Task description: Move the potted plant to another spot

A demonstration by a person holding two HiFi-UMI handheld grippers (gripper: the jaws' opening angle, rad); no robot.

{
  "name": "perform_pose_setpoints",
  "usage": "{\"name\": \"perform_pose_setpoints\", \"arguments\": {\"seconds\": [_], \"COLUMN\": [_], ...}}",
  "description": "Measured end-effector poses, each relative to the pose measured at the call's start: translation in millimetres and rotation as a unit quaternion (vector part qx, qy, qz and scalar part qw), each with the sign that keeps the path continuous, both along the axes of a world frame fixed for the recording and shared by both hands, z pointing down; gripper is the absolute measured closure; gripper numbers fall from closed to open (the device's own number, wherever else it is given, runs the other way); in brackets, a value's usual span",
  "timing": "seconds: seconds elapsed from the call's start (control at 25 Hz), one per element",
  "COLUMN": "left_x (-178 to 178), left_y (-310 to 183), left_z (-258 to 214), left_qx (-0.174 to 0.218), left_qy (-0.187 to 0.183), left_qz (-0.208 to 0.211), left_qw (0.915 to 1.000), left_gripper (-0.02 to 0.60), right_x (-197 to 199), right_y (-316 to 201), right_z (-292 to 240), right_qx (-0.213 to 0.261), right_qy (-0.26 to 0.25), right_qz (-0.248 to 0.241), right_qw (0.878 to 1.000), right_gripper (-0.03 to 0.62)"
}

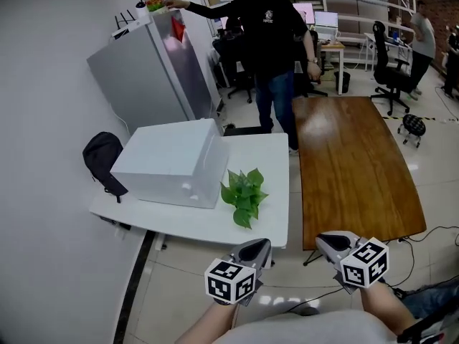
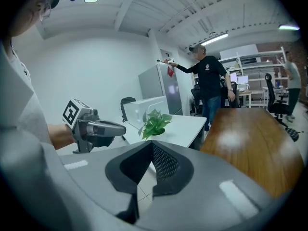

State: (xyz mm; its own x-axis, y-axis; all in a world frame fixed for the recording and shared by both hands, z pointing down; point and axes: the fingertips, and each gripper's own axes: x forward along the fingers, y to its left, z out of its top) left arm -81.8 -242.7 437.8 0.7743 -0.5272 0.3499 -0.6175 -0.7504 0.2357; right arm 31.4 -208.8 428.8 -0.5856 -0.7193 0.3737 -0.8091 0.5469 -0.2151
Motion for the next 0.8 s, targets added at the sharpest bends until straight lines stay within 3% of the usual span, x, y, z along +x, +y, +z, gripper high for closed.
{"name": "perform_pose_setpoints", "arguments": {"seconds": [0.36, 0.8], "left_x": [-7, -75], "left_y": [-6, -8], "left_z": [4, 12], "left_qx": [-0.003, -0.017], "left_qy": [-0.006, -0.01], "left_qz": [-0.044, -0.13], "left_qw": [0.999, 0.9914], "left_gripper": [0.584, 0.584], "right_x": [-2, -47], "right_y": [-30, -95], "right_z": [5, 54], "right_qx": [0.021, 0.053], "right_qy": [0.02, 0.099], "right_qz": [-0.05, -0.106], "right_qw": [0.998, 0.988], "right_gripper": [0.591, 0.598]}}
